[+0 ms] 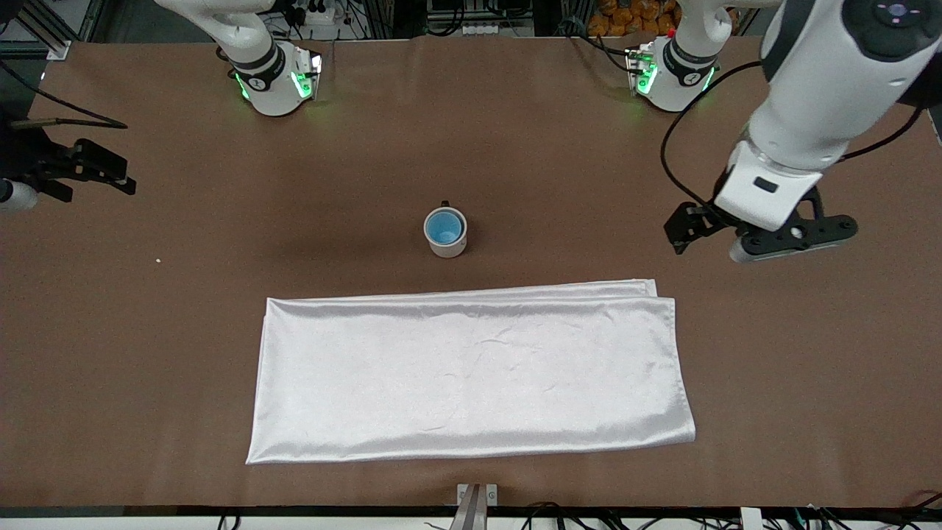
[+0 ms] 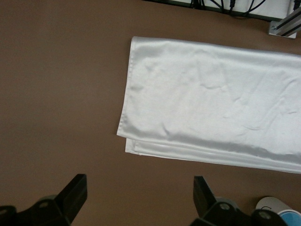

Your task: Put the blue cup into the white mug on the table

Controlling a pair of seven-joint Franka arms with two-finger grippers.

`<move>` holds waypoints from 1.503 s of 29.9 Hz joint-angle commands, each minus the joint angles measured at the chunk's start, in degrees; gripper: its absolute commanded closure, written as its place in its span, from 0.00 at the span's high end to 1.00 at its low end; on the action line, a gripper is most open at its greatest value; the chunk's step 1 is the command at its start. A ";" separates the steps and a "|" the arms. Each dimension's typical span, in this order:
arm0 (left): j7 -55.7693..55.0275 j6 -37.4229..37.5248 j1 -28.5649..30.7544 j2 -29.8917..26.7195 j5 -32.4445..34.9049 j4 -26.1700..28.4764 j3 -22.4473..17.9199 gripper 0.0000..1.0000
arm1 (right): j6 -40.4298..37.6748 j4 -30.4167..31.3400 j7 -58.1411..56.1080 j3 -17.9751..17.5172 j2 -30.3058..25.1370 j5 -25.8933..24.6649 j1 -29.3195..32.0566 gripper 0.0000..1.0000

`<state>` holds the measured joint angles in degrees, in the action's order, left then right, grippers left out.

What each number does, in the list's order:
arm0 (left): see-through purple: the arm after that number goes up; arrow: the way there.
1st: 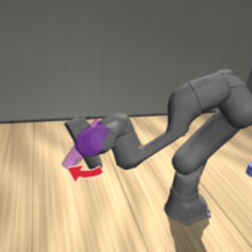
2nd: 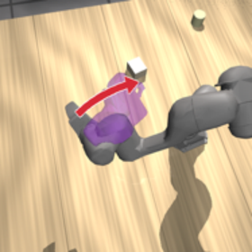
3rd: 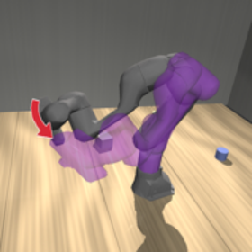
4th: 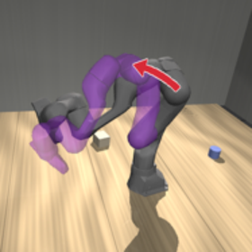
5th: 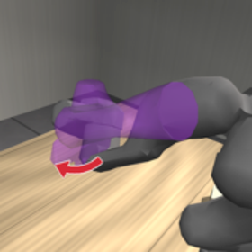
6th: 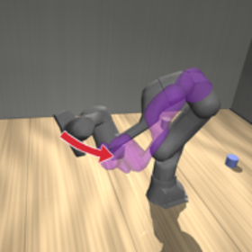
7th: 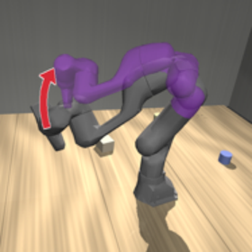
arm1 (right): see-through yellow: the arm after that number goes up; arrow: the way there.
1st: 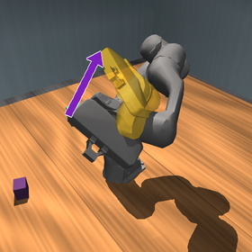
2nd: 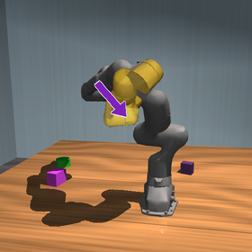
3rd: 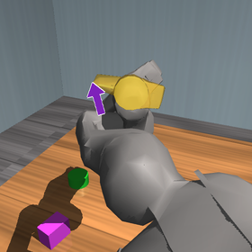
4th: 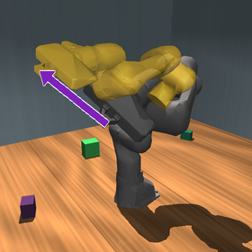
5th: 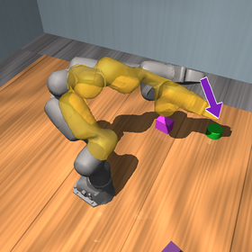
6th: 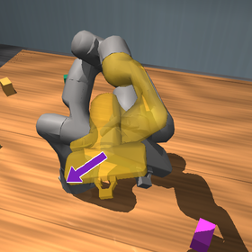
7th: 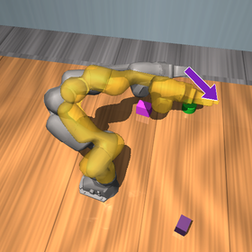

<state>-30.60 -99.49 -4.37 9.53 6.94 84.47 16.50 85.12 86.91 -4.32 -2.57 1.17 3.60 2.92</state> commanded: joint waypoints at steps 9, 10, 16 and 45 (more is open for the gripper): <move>6.43 1.84 7.53 -2.50 -1.58 1.66 0.99 1.00 | -1.97 -0.87 0.71 -0.42 -0.12 -0.52 0.68 1.00; 7.04 1.84 7.97 -2.76 -1.67 1.66 0.99 1.00 | -2.06 -0.87 0.71 -0.33 -0.38 -0.52 0.68 1.00; 10.21 1.84 8.68 -3.73 -1.85 1.75 0.47 1.00 | -2.06 -0.87 0.71 -0.42 -0.65 -0.52 0.59 1.00; 21.11 1.84 9.82 -8.30 -6.24 5.53 -5.95 1.00 | -1.88 -0.96 0.54 -0.16 -0.73 -0.70 -0.29 1.00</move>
<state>-11.94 -97.76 5.57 4.32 3.04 86.54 11.73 84.07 86.39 -4.32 -2.55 1.16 3.54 2.86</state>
